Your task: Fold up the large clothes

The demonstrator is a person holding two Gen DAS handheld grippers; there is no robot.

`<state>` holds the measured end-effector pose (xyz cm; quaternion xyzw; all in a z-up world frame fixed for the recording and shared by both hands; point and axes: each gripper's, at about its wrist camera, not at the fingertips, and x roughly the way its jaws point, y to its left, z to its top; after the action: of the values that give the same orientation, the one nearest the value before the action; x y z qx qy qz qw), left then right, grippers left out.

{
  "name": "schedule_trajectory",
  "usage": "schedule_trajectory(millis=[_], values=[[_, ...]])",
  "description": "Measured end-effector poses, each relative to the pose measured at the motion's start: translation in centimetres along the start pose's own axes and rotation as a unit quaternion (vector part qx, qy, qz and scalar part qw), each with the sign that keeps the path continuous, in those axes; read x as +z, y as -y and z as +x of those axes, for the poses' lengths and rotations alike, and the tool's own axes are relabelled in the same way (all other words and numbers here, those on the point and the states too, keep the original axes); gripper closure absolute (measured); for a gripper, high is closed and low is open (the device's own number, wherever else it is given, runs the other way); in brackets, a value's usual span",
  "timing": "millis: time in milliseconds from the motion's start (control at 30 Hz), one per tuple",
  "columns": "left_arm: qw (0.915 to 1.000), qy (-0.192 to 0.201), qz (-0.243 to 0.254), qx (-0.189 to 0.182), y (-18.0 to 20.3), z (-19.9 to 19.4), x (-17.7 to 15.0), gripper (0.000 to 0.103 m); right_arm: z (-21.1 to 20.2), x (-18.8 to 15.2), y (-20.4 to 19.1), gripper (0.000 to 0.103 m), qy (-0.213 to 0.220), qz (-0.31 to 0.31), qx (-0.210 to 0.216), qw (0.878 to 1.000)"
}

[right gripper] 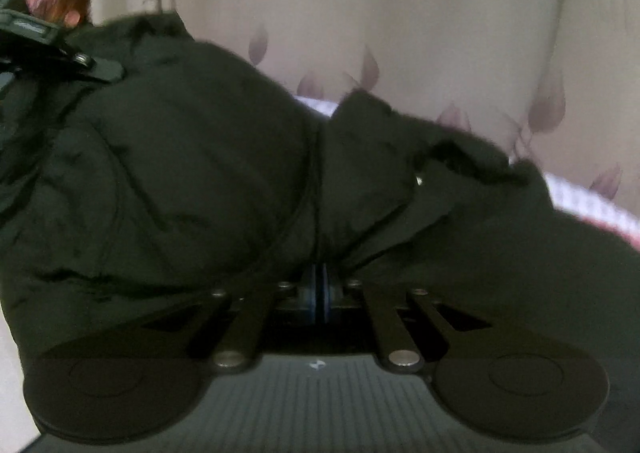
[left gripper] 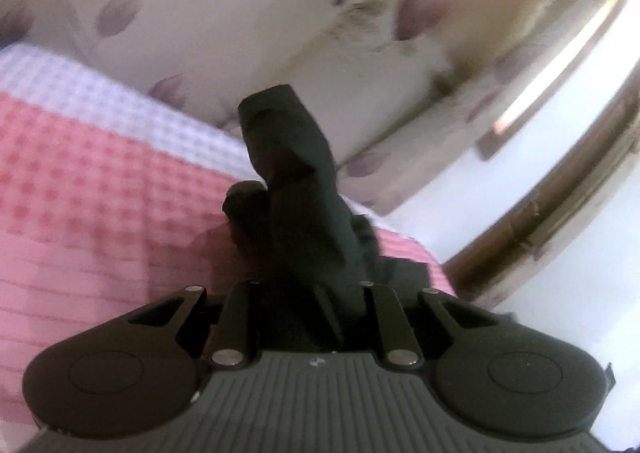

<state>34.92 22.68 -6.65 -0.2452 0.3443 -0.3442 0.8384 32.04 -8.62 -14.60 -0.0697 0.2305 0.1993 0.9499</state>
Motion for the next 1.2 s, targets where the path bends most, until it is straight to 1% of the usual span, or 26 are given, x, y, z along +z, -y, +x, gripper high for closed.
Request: schedule_trajectory(millis=[67,133,233,367,400,433,533,600,633,667,700,800,867,900,933,967,1000,1033,1067,1100,1133,1167,1200], values=[[0.9999,-0.003,0.005,-0.014,2.6,0.2,0.4,0.084,0.2,-0.1,1.3,0.099,-0.001,0.042,0.024,0.999],[0.9996,-0.008,0.010,-0.026,5.3,0.9,0.5,0.084,0.2,-0.2,3.0,0.099,0.001,0.088,0.050,0.995],[0.9985,-0.025,0.008,-0.048,9.3,2.6,0.5,0.084,0.1,-0.8,4.6,0.099,0.005,0.151,0.088,0.985],[0.9957,-0.052,0.007,-0.077,14.3,6.4,0.1,0.084,0.6,-1.6,7.0,0.099,0.006,0.230,0.138,0.963],[0.9935,-0.062,0.003,-0.095,15.6,7.8,-0.2,0.084,1.0,-2.1,8.2,0.099,0.007,0.265,0.163,0.950],[0.9915,-0.069,0.001,-0.110,16.6,9.1,-0.5,0.085,1.0,-2.1,8.2,0.099,0.007,0.265,0.163,0.950],[0.9854,-0.096,0.016,-0.139,19.4,13.6,-1.9,0.085,1.3,-3.1,9.3,0.099,0.011,0.308,0.197,0.931],[0.9808,-0.112,-0.001,-0.160,19.8,16.8,-3.3,0.085,1.3,-3.5,10.0,0.099,0.016,0.330,0.216,0.919],[0.9780,-0.112,-0.010,-0.176,19.7,18.2,-4.0,0.086,1.3,-3.6,10.4,0.099,0.015,0.339,0.222,0.914],[0.9748,-0.106,-0.012,-0.196,19.5,19.1,-4.5,0.086,1.1,-3.8,10.8,0.099,0.017,0.351,0.226,0.908],[0.9694,-0.093,-0.012,-0.227,19.2,20.0,-5.1,0.085,0.7,-4.0,11.1,0.099,0.022,0.358,0.226,0.906],[0.9517,-0.057,-0.005,-0.302,18.0,21.1,-6.7,0.076,-2.4,-5.6,12.7,0.097,0.053,0.378,0.216,0.899],[0.9451,-0.040,-0.024,-0.324,16.8,21.8,-7.7,0.076,-4.6,-7.0,14.2,0.097,0.072,0.390,0.215,0.893],[0.9422,-0.037,-0.030,-0.332,16.3,22.2,-8.2,0.072,-6.1,-7.9,15.3,0.093,0.082,0.399,0.211,0.888],[0.9394,-0.035,-0.038,-0.339,15.9,22.7,-8.7,0.070,-7.3,-8.6,16.1,0.082,0.093,0.408,0.204,0.885],[0.9381,-0.028,-0.047,-0.342,15.5,23.2,-9.4,0.070,-9.1,-9.6,17.3,0.074,0.116,0.422,0.196,0.878],[0.9364,-0.023,-0.052,-0.346,15.2,23.3,-9.8,0.069,-10.7,-10.4,18.1,0.052,0.134,0.434,0.191,0.870],[0.9342,-0.021,-0.054,-0.352,15.0,23.8,-10.1,0.065,-12.1,-11.0,18.8,0.027,0.150,0.443,0.187,0.864],[0.9332,-0.017,-0.052,-0.355,15.0,24.2,-10.5,0.063,-13.6,-11.4,19.4,0.019,0.165,0.446,0.187,0.860],[0.9332,-0.013,-0.049,-0.356,14.8,24.3,-10.5,0.059,-14.8,-11.4,19.6,0.013,0.184,0.445,0.195,0.854],[0.9322,-0.010,-0.052,-0.358,14.7,24.2,-10.9,0.056,-15.4,-11.2,19.4,0.013,0.197,0.445,0.201,0.850],[0.9293,-0.007,-0.059,-0.365,14.7,24.7,-11.2,0.056,-16.1,-11.0,19.4,0.013,0.203,0.447,0.205,0.847],[0.9223,0.001,-0.073,-0.379,14.4,24.6,-11.6,0.055,-16.4,-10.6,19.5,0.013,0.207,0.451,0.210,0.842]])
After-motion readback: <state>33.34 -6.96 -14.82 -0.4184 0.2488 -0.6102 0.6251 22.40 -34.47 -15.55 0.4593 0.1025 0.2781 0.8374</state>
